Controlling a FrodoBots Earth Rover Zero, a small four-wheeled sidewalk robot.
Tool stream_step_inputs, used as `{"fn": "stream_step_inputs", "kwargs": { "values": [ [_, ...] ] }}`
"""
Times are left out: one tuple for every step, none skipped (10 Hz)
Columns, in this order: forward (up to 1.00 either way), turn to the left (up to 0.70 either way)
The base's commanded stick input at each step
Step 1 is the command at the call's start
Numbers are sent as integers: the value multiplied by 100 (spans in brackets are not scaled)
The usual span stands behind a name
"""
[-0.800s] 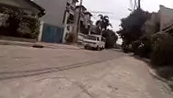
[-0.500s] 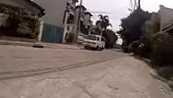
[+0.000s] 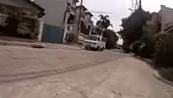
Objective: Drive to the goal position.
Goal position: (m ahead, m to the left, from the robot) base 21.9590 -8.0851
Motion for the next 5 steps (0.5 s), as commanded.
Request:
{"fn": "stream_step_inputs", "kwargs": {
  "values": [
    [70, -35],
    [70, -35],
    [70, -35],
    [70, -35],
    [70, -35]
  ]
}}
